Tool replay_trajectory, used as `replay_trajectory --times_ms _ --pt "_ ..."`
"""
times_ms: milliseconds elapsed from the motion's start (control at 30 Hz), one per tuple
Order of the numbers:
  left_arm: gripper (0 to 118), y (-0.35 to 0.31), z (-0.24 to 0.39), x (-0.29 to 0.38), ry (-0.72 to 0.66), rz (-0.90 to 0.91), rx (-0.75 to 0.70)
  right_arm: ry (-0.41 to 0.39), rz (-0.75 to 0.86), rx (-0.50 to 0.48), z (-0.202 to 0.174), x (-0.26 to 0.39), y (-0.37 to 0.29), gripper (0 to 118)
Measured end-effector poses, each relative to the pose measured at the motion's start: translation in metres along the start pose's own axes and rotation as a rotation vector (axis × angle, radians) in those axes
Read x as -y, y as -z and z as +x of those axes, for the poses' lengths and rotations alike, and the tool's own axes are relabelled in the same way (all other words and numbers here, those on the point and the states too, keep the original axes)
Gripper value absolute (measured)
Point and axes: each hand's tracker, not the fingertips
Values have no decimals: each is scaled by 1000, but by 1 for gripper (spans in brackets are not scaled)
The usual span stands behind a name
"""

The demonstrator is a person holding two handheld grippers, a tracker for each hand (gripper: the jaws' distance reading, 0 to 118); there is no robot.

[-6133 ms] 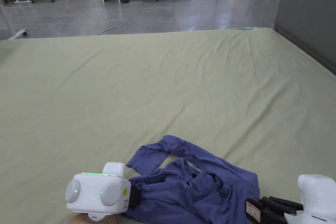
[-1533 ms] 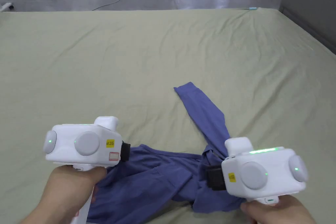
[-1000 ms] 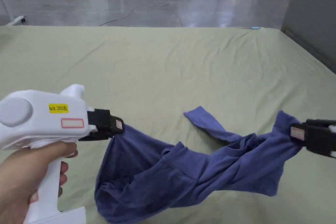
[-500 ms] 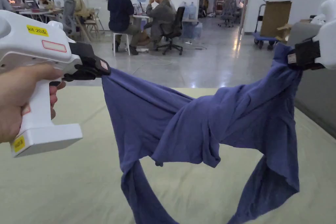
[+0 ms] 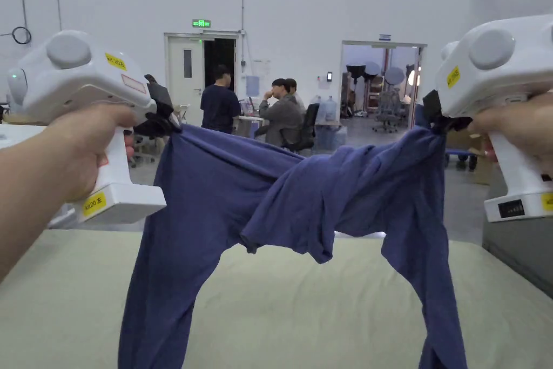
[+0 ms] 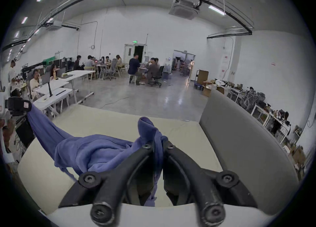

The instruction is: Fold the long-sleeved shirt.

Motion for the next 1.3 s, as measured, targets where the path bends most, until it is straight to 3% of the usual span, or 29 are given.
replay_trajectory --times_ms 167,367,500,633,833,967,1100,1233,1300 --pt "0 42 -49 60 -2 -125 -50 -38 -135 -11 -18 76 66 4" --pt "0 85 -134 200 -46 -402 -153 -34 -358 -118 -42 260 130 4" --pt "0 80 -172 292 -63 -565 -183 -14 -516 -178 -50 379 127 4" --pt "0 43 -188 355 -62 -655 -170 15 -615 -205 -45 456 88 4" --pt "0 -46 -182 401 -33 -645 -97 -72 -504 -241 -44 489 -21 4" --pt "0 -90 -172 427 -47 -668 -56 -49 -585 -280 -38 513 -59 4" --pt "0 -107 -173 465 -71 -721 -67 -115 -708 -250 -38 552 -54 4" --pt "0 -94 -199 499 -131 -763 -151 -30 -767 -244 -36 574 -33 5" --pt "0 -87 -208 510 -175 -760 -173 7 -778 -239 -33 567 -28 15"
